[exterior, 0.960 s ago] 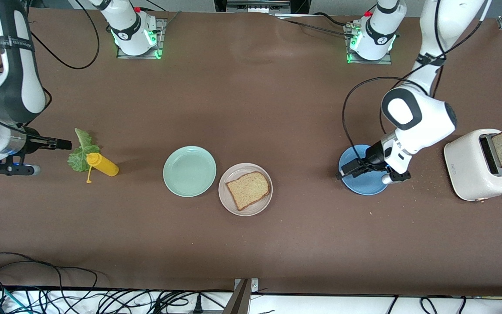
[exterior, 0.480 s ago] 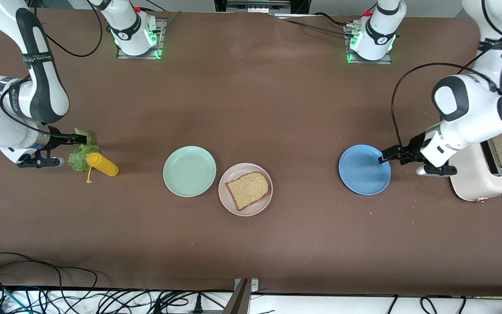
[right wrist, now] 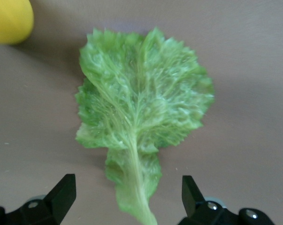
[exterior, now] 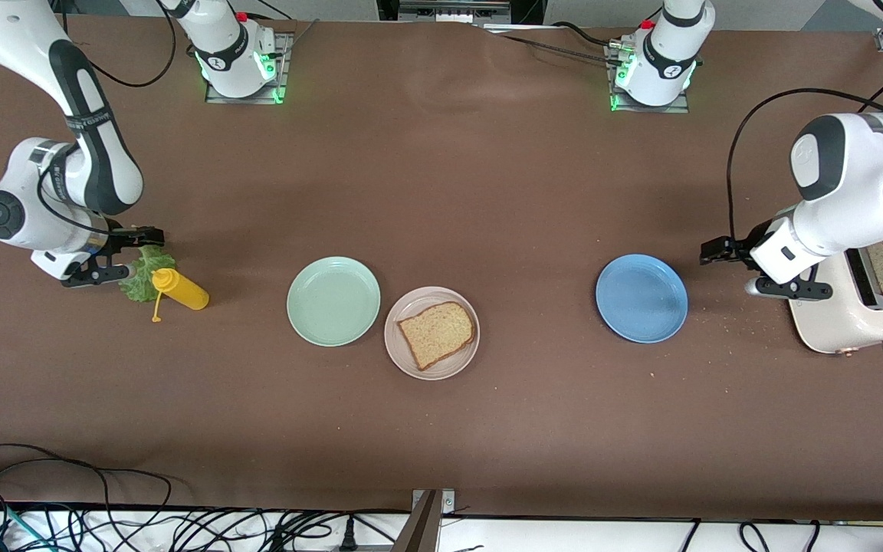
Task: Make sandwich on beige plate with both arms
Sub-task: 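Grasp the lettuce stem with the right gripper and lift it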
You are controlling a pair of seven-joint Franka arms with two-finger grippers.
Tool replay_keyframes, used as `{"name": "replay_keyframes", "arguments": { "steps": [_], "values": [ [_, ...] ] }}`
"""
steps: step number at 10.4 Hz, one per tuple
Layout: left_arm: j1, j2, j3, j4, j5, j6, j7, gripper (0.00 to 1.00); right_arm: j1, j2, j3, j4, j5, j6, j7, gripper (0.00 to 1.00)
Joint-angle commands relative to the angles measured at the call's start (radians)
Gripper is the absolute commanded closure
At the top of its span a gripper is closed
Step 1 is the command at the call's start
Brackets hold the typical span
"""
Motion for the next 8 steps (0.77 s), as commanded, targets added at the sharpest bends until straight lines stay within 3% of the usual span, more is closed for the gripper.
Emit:
{"name": "replay_keyframes", "arguments": {
  "steps": [1,2,3,4,5,6,8],
  "values": [
    [-0.014,-0.018,-0.002,0.101,0.081,-0.158,-0.037,0.00,-0.028,0.052,-0.008,0.000,-0.012,0.058,-0.093,0.00],
    [-0.015,-0.020,-0.002,0.136,0.081,-0.213,-0.038,0.00,-0.030,0.054,-0.008,0.000,-0.012,0.060,-0.096,0.16],
    [-0.015,-0.020,-0.002,0.179,0.081,-0.278,-0.038,0.00,-0.030,0.050,-0.008,0.001,-0.012,0.052,-0.093,0.59],
    [-0.015,-0.021,-0.004,0.213,0.081,-0.330,-0.038,0.00,-0.030,0.049,-0.008,0.004,-0.009,0.048,-0.091,0.84],
    [-0.015,-0.023,-0.005,0.238,0.082,-0.370,-0.038,0.00,-0.030,0.044,-0.008,0.007,-0.006,0.039,-0.082,0.95],
    [-0.015,-0.023,-0.005,0.268,0.081,-0.392,-0.038,0.00,-0.030,0.037,-0.008,0.010,-0.006,0.034,-0.079,1.00],
    [-0.010,-0.023,-0.004,0.337,0.081,-0.430,-0.040,0.00,-0.030,-0.001,-0.008,0.029,-0.006,0.032,-0.084,1.00]
  ]
}}
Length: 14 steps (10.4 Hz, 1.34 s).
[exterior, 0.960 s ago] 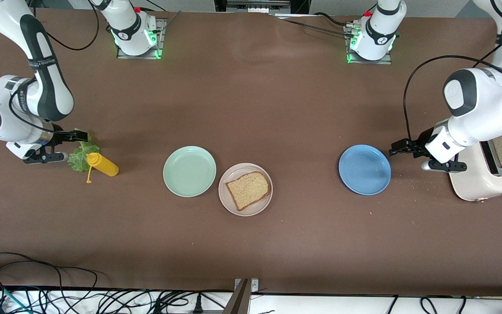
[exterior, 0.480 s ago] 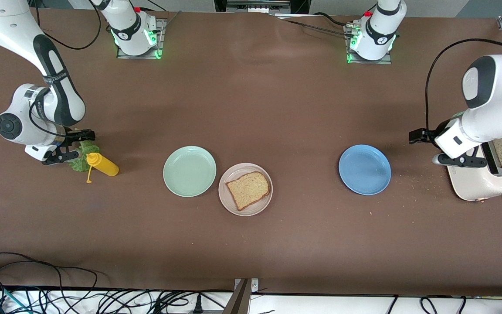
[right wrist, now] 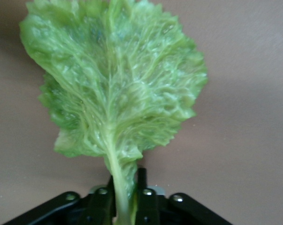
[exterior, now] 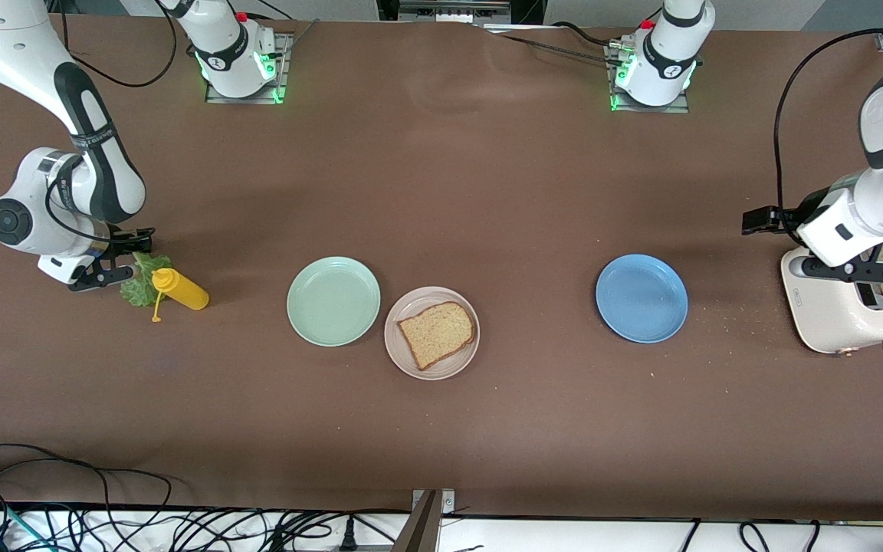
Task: Make sandwich on beige plate with both arms
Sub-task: 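Grasp the lettuce stem with the right gripper and lift it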
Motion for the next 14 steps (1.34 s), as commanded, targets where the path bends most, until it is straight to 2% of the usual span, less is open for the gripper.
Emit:
{"name": "replay_keyframes", "arguments": {
  "steps": [1,2,6,8,10,12,14],
  "values": [
    [-0.001,0.003,0.000,0.084,0.025,-0.044,-0.018,0.00,-0.006,-0.072,0.005,0.022,-0.006,-0.034,-0.008,1.00],
    [-0.001,0.004,0.000,0.088,0.028,-0.044,-0.018,0.00,-0.007,-0.088,0.005,0.067,-0.007,-0.090,-0.014,1.00],
    [0.002,0.000,-0.043,0.158,0.020,-0.046,-0.091,0.00,-0.006,-0.094,0.005,0.456,-0.006,-0.528,-0.019,1.00],
    [0.005,-0.032,-0.068,0.160,0.021,-0.110,-0.116,0.00,0.028,-0.083,0.042,0.621,0.008,-0.687,0.001,1.00],
    [0.005,-0.054,-0.068,0.161,0.020,-0.147,-0.108,0.00,0.107,-0.070,0.111,0.722,0.008,-0.723,0.030,1.00],
    [0.004,-0.051,-0.063,0.187,0.019,-0.201,-0.100,0.00,0.183,-0.054,0.184,0.739,0.028,-0.703,0.120,1.00],
    [-0.012,-0.043,-0.059,0.203,-0.004,-0.225,-0.110,0.00,0.243,-0.016,0.284,0.740,0.040,-0.636,0.124,1.00]
  ]
}}
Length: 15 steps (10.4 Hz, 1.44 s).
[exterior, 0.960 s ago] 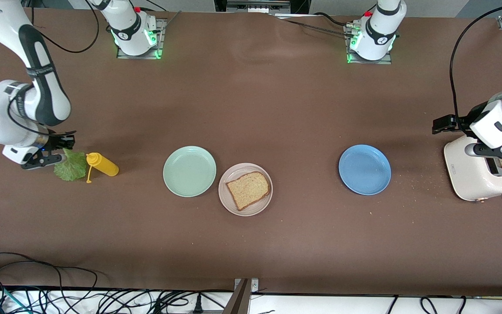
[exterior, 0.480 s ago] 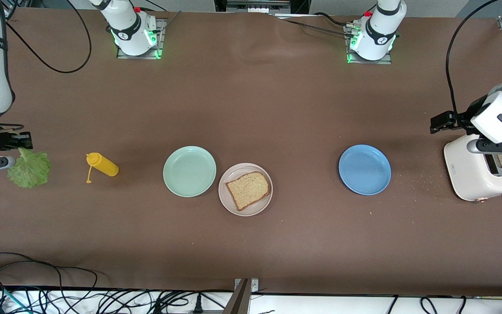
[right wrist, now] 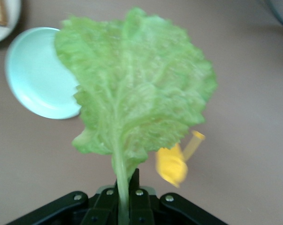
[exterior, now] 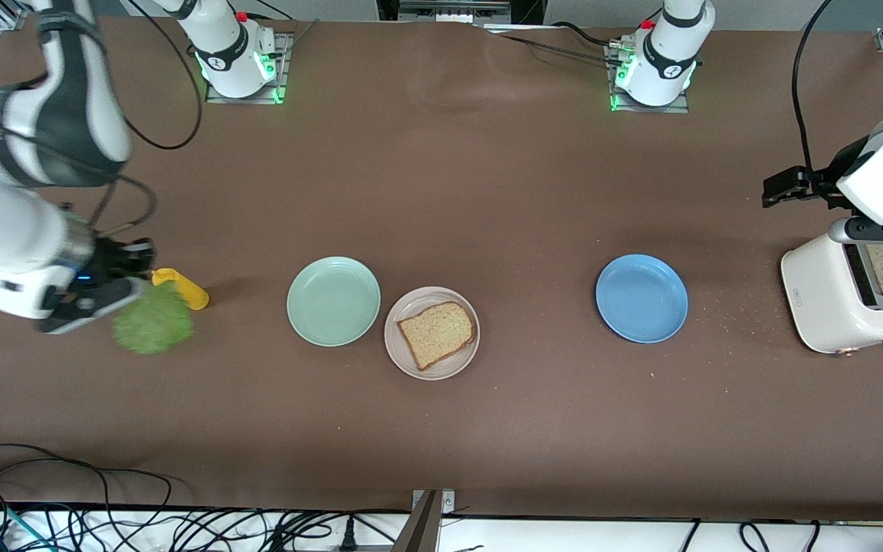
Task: Make sandwich on beige plate with both arms
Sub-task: 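Lay the lettuce on the bread with the right gripper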
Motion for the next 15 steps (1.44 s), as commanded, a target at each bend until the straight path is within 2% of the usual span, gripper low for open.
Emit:
{"name": "replay_keyframes", "arguments": {
  "steps": [1,3,5,8,13,15],
  "values": [
    [-0.013,0.007,0.005,0.027,-0.010,-0.029,-0.009,0.00,0.078,0.084,0.063,0.039,0.014,0.086,0.006,1.00],
    [0.001,0.014,0.010,0.030,-0.025,-0.029,-0.009,0.00,0.170,0.160,0.063,0.039,0.014,0.217,0.009,1.00],
    [0.007,0.033,0.011,0.070,-0.022,-0.031,-0.008,0.00,0.235,0.242,0.063,0.039,0.014,0.352,0.009,1.00],
    [0.007,0.036,0.010,0.070,-0.022,-0.031,-0.006,0.00,0.316,0.355,0.063,0.039,0.011,0.565,0.007,1.00],
    [0.006,0.042,0.010,0.070,-0.019,-0.031,-0.008,0.00,0.391,0.480,0.058,0.044,0.003,0.830,0.050,1.00],
    [0.006,0.044,0.010,0.070,-0.018,-0.031,-0.008,0.00,0.395,0.513,0.054,0.079,-0.011,0.863,0.053,1.00]
  ]
}}
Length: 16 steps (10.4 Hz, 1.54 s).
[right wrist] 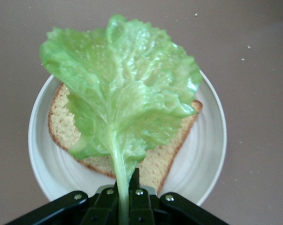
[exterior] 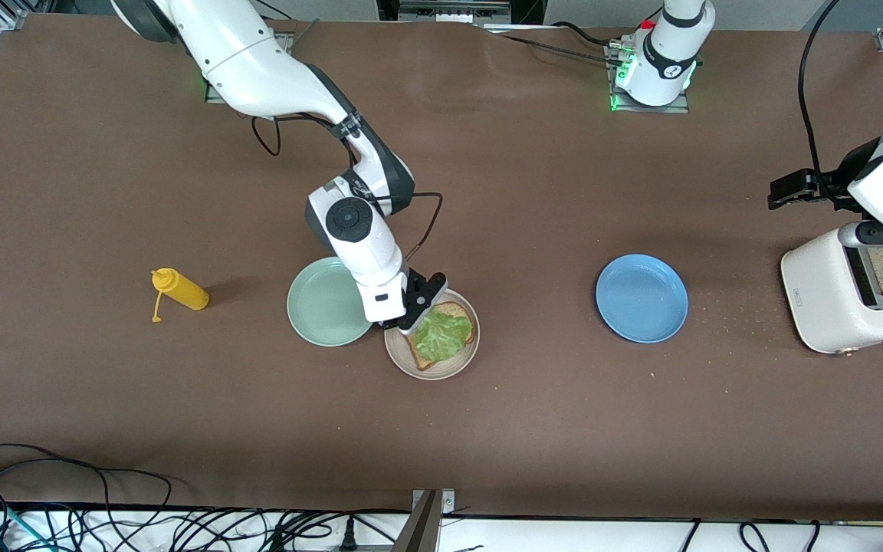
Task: Make sandwich on beige plate with both arms
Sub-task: 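Lay the lettuce on the bread with the right gripper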
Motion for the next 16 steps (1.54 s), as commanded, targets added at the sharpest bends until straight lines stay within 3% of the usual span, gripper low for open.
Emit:
{"name": "replay_keyframes", "arguments": {
  "steps": [1,7,8,9,13,15,16],
  "values": [
    [0.002,0.015,-0.002,0.034,-0.012,-0.024,-0.007,0.00,0.009,0.051,-0.011,0.080,-0.011,0.012,0.016,1.00],
    [0.000,0.015,-0.003,0.034,-0.007,-0.024,-0.007,0.00,0.000,0.053,-0.019,0.077,-0.033,0.015,0.001,1.00],
    [-0.001,0.015,-0.003,0.034,-0.007,-0.024,-0.007,0.00,0.003,0.051,-0.019,0.077,-0.027,0.015,0.004,0.86],
    [-0.001,0.015,-0.003,0.034,-0.007,-0.024,-0.007,0.00,0.004,0.051,-0.019,0.077,-0.025,0.015,0.004,0.62],
    [-0.004,0.015,-0.003,0.034,-0.005,-0.024,-0.009,0.00,0.000,0.048,-0.019,0.077,-0.030,0.015,0.001,0.34],
    [-0.004,0.015,-0.003,0.034,-0.005,-0.024,-0.009,0.00,-0.008,0.039,-0.023,0.077,-0.024,0.008,0.001,0.00],
    [-0.003,0.015,-0.003,0.034,-0.005,-0.024,-0.009,0.00,-0.026,0.019,-0.027,0.074,-0.022,-0.006,-0.005,0.00]
  ]
}}
